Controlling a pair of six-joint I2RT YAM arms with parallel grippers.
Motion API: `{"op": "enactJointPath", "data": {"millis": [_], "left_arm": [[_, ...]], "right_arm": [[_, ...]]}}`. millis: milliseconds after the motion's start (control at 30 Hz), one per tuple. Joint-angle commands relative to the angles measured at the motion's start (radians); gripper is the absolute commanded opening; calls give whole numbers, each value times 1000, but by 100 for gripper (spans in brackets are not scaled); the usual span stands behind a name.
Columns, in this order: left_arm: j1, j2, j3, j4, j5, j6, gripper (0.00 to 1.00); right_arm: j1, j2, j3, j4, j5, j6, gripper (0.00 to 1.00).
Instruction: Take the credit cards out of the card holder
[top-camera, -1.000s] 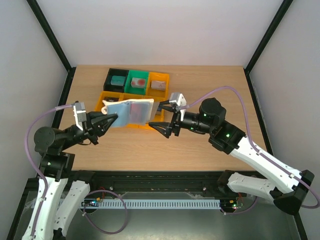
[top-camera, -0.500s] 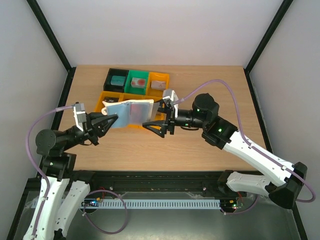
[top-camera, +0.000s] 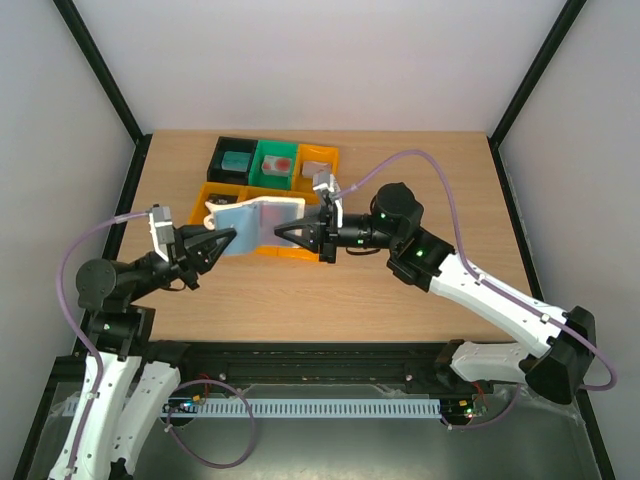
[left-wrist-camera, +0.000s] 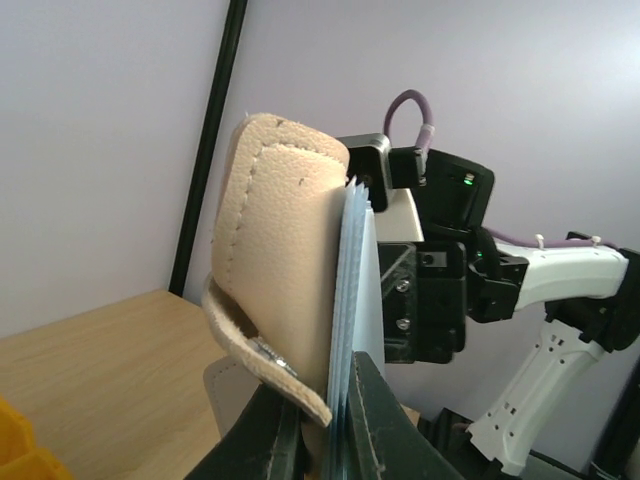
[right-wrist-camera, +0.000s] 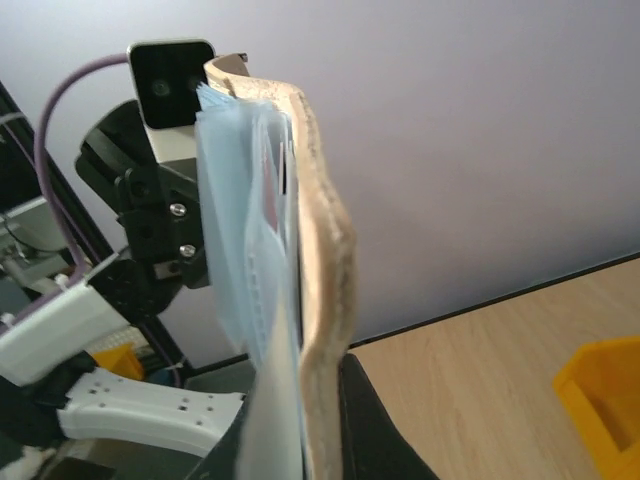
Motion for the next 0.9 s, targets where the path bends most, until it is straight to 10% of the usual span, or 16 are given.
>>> {"op": "enactJointPath", "data": {"millis": [0, 867], "left_arm": [[7, -9, -12, 50, 4, -7, 2], [7, -36, 44, -196, 221, 250, 76]], "right_arm": [[6, -28, 2, 91, -27, 23, 2], [-9, -99, 161, -438, -136, -365, 2]]}}
